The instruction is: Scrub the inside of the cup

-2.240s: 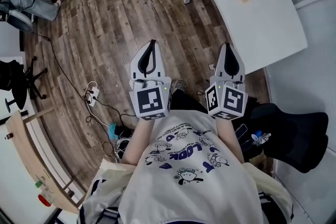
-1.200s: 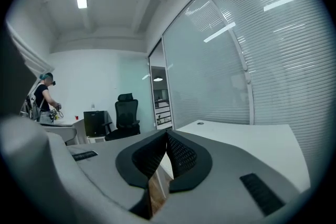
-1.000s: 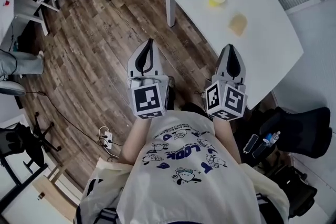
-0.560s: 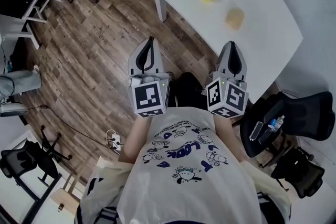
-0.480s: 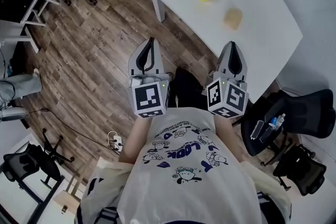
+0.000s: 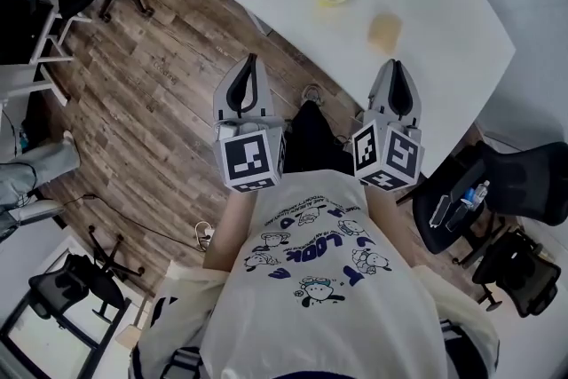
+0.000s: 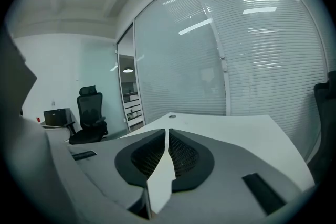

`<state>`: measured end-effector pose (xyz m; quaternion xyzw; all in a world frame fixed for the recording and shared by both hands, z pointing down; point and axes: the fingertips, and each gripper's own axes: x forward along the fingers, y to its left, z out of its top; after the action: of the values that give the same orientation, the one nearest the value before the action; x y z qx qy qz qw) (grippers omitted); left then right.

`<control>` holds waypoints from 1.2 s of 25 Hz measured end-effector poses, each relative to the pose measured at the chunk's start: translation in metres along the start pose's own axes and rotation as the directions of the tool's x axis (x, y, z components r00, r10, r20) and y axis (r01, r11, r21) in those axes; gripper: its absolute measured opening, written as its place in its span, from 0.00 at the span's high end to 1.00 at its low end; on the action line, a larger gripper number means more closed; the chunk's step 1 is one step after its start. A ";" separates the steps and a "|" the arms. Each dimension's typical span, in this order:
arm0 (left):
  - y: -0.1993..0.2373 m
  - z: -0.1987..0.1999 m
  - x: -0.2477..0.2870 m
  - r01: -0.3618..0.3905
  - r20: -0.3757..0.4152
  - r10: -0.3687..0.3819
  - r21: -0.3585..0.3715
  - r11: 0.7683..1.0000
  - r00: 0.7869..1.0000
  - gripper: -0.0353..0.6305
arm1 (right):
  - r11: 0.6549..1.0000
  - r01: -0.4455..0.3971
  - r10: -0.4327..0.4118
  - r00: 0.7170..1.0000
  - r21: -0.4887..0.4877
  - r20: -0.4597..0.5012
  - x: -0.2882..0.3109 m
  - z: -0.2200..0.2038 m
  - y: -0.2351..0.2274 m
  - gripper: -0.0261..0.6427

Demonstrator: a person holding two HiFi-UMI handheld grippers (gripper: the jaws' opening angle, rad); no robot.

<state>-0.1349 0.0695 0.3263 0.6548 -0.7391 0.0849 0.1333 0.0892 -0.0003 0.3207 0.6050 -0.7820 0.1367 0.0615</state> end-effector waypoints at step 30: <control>-0.041 -0.028 0.113 0.106 -0.183 -0.096 0.046 0.993 0.978 0.91 | 0.997 0.050 -0.030 0.959 0.065 -0.281 0.079 -0.084 -0.049 0.61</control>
<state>-0.1043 -0.0338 0.3861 0.6846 -0.6870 0.1575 0.1856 0.1104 -0.0607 0.4282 0.5971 -0.7476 0.2475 0.1526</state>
